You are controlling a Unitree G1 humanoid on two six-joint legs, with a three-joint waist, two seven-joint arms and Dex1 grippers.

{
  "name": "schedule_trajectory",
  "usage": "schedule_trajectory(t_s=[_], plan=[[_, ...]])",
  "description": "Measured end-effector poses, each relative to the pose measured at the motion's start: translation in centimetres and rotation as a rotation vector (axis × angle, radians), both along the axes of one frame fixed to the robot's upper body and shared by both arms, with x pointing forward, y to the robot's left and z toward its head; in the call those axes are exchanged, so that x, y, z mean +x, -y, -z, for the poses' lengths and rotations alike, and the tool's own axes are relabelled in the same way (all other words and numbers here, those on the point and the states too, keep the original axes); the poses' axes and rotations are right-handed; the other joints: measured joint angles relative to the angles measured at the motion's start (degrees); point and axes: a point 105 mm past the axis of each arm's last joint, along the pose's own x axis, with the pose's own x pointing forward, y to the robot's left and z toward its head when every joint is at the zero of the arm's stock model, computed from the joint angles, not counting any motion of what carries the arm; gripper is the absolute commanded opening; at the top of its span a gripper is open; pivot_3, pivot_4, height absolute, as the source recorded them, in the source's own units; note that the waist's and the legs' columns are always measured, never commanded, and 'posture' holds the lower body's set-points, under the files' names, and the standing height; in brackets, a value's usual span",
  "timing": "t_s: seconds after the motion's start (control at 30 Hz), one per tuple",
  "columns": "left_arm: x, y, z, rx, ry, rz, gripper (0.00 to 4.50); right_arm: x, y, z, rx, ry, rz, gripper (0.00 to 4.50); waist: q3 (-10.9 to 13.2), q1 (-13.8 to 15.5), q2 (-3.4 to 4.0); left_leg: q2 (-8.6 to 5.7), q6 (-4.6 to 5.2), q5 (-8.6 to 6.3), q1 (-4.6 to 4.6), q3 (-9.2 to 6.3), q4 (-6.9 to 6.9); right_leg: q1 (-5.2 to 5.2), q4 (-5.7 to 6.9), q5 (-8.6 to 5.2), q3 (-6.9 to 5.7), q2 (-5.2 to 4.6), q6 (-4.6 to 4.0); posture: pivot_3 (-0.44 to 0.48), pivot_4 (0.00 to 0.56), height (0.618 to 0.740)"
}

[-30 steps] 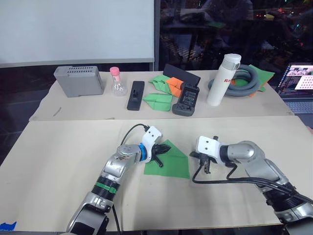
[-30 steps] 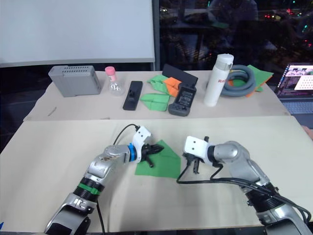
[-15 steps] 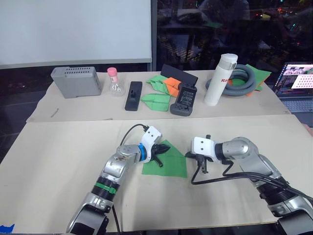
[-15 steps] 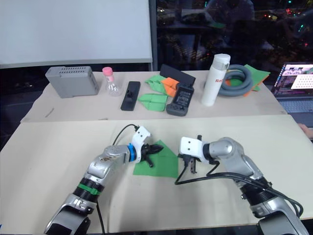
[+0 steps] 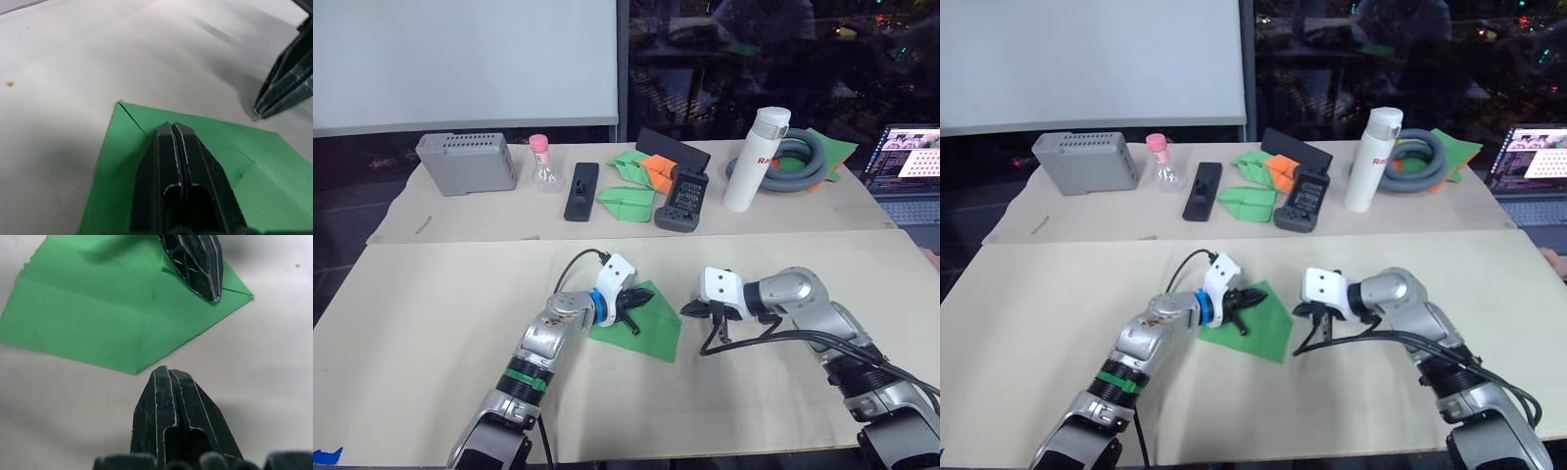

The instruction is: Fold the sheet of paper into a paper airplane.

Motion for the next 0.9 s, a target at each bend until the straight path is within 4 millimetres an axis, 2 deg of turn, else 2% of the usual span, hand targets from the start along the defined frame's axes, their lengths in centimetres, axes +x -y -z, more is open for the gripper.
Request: schedule_trajectory(t_s=[0.1,0.43,0.9], plan=[[0.0,0.0,0.0,-0.001,0.001,-0.002,0.05,-0.1,0.7,0.2,-0.045,0.002,-0.019,0.0,0.0,0.0,0.0,0.0,0.0,0.0,-0.01,0.0,0.0,0.0,0.01,0.0,0.0,0.0,0.0,0.0,0.15,0.74],[0.0,-0.2,0.1,0.001,0.0,-0.007,0.05,-0.5,-0.1,0.3,-0.157,0.116,-0.165,0.0,0.0,0.0,0.0,0.01,0.0,0.0,0.08,0.0,0.0,0.03,0.03,0.0,-0.01,0.0,0.0,0.0,0.15,0.74],[0.0,-0.4,0.1,0.004,-0.001,-0.013,0.05,-1.1,-1.6,0.6,-0.132,0.094,-0.234,0.0,0.0,-0.1,0.0,0.03,-0.01,0.0,0.15,0.0,-0.01,0.05,0.05,0.0,-0.01,0.02,0.0,0.0,0.15,0.74]])
